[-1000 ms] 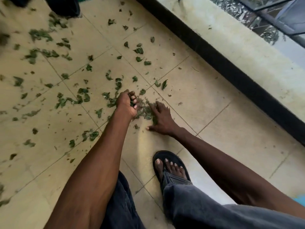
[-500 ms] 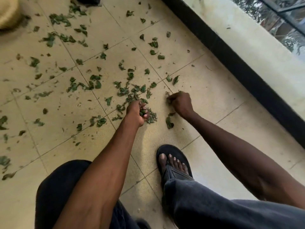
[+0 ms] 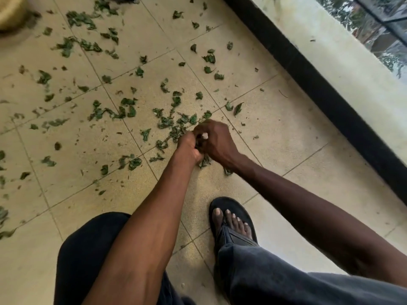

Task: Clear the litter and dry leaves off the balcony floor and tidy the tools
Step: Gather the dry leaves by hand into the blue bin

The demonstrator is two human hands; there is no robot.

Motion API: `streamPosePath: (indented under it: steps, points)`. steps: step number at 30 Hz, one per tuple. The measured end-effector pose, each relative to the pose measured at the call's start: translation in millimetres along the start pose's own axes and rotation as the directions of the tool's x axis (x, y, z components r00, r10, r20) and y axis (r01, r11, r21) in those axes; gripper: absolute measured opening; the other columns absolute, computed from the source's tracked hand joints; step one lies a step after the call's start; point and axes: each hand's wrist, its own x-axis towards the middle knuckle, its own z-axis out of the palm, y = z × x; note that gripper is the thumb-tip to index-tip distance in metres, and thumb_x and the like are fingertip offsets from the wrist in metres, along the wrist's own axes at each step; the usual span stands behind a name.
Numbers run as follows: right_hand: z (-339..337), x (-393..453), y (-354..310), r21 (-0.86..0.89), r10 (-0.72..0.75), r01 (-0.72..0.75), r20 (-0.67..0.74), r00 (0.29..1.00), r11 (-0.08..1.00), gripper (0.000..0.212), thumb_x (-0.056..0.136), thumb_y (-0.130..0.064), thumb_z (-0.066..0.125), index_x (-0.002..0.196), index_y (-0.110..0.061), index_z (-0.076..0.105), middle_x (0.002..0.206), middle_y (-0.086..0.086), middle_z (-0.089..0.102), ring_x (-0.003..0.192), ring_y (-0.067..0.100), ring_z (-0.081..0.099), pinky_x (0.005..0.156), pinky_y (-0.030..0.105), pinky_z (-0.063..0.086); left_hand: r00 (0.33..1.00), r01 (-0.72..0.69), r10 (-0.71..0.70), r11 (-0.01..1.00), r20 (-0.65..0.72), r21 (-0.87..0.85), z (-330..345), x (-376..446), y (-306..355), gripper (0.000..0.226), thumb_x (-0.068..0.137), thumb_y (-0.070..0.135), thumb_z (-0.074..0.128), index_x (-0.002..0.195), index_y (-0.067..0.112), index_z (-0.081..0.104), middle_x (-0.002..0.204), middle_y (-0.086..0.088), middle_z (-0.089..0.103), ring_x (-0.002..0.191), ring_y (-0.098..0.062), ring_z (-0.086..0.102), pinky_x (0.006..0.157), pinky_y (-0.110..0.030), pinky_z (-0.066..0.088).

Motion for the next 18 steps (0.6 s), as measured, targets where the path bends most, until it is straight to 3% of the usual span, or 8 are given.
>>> streamPosePath:
  steps: [2,4,6,9,11,14,18]
  points:
    - [-16,24,18,0.100,0.054,-0.061,0.075,0.996,0.993,0.012,0.083,-0.002,0.068,0.088,-0.010,0.075,0.099,0.003,0.072,0.090,0.015,0.065,0.081,0.031,0.055,1.000,0.004,-0.004,1.000,-0.004,-0.027,0,5,7,0.034,0.099,0.011,0.027,0.071,0.015,0.045,0.050,0.001,0.043,0.036,-0.011,0.037,0.036,-0.013,0.030]
    - [-36,54,43,0.130,0.194,-0.198,0.041,0.980,0.971,0.017,0.091,-0.001,0.058,0.100,-0.004,0.072,0.116,0.009,0.069,0.106,0.019,0.065,0.092,0.032,0.055,1.000,0.005,-0.004,0.996,0.015,-0.087,1,4,12,0.037,0.099,0.011,0.024,0.067,0.017,0.043,0.052,0.004,0.036,0.034,-0.008,0.029,0.033,-0.013,0.017]
    - [-47,82,76,-0.009,0.288,-0.289,-0.008,0.957,0.957,0.028,0.096,-0.016,0.058,0.121,-0.006,0.064,0.134,0.011,0.058,0.121,0.022,0.056,0.105,0.039,0.045,0.999,0.008,-0.004,0.994,0.040,-0.110,4,1,12,0.038,0.099,0.010,0.023,0.068,0.016,0.044,0.054,0.004,0.037,0.039,-0.008,0.029,0.033,-0.014,0.016]
    - [-43,102,112,-0.150,0.390,-0.369,0.151,0.908,0.917,0.056,0.097,-0.039,0.052,0.142,-0.008,0.042,0.144,0.013,0.044,0.125,0.030,0.048,0.105,0.051,0.041,0.999,0.019,-0.014,0.994,0.051,-0.103,8,-1,10,0.037,0.097,0.009,0.021,0.071,0.014,0.046,0.053,0.004,0.038,0.041,-0.009,0.029,0.034,-0.014,0.017]
    - [-30,97,123,-0.252,0.347,-0.289,0.230,0.909,0.923,0.053,0.100,-0.042,0.044,0.143,-0.011,0.040,0.148,0.013,0.037,0.133,0.032,0.038,0.108,0.057,0.035,0.999,0.015,-0.010,0.996,0.052,-0.093,9,-3,10,0.035,0.096,0.008,0.021,0.072,0.014,0.046,0.054,0.004,0.038,0.041,-0.009,0.029,0.034,-0.014,0.016]
    - [-16,62,124,-0.303,0.100,-0.008,0.290,0.952,0.953,0.040,0.102,-0.027,0.038,0.137,-0.012,0.049,0.155,0.013,0.032,0.143,0.034,0.025,0.114,0.051,0.031,0.999,0.002,0.002,0.996,0.048,-0.087,8,-1,9,0.034,0.095,0.009,0.022,0.072,0.015,0.047,0.049,0.004,0.040,0.038,-0.008,0.030,0.035,-0.014,0.016]
    - [-4,1,123,-0.251,-0.004,0.102,0.363,0.932,0.963,0.047,0.100,-0.017,0.033,0.146,-0.008,0.038,0.157,0.008,0.029,0.147,0.024,0.022,0.118,0.045,0.028,0.999,-0.009,0.011,0.999,0.040,-0.052,7,2,3,0.032,0.095,0.011,0.024,0.072,0.016,0.046,0.052,0.004,0.039,0.037,-0.009,0.030,0.035,-0.015,0.016]
